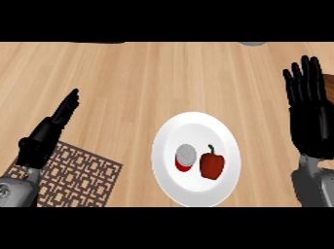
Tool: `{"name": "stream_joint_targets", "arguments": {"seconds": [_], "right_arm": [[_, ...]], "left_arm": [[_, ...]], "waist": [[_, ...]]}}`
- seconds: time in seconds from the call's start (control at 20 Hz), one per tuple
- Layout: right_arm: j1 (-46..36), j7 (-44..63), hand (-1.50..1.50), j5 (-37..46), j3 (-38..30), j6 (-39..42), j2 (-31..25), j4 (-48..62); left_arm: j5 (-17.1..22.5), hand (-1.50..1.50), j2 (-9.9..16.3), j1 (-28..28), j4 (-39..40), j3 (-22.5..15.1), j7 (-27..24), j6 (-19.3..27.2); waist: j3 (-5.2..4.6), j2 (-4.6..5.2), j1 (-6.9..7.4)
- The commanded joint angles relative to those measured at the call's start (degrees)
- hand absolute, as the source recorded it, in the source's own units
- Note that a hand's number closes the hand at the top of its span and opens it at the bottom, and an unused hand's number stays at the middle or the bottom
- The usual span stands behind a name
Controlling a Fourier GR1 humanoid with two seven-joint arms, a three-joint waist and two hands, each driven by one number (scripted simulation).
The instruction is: Pick the bell pepper from the plate and place it in the bowl
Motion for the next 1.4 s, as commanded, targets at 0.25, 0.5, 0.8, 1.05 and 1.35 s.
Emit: {"name": "stream_joint_targets", "arguments": {"seconds": [0.25,0.5,0.8,1.05,1.35], "right_arm": [[-2.19,7.99,1.5,24.04,7.82,-5.77,-13.12,-10.71],[17.63,19.1,-1.5,38.38,6.14,-18.33,-14.49,-1.08],[30.85,28.06,-1.5,59.18,20.17,-24.7,-9.6,-13.88],[40.44,41.9,-1.5,77.15,25.52,-23.37,-5.23,-26.19],[28.29,60.48,-1.5,92.42,30.53,0.78,1.53,-38.11]], "left_arm": [[1.53,0.0,-0.46,-2.32,0.41,10.01,4.37,9.89],[3.85,0.0,0.33,2.78,0.59,11.69,3.99,8.93],[4.18,0.0,0.18,4.44,-2.37,11.18,5.43,8.66],[3.9,0.0,0.99,2.97,-5.79,11.41,8.35,8.98],[3.32,0.0,-1.3,1.67,-6.23,9.45,9.22,8.37]], "waist": [[0.95,-1.0,-2.13],[0.65,-1.64,-6.2],[0.81,-1.35,-4.82],[1.06,-0.71,-3.43],[1.08,-0.12,-1.26]]}}
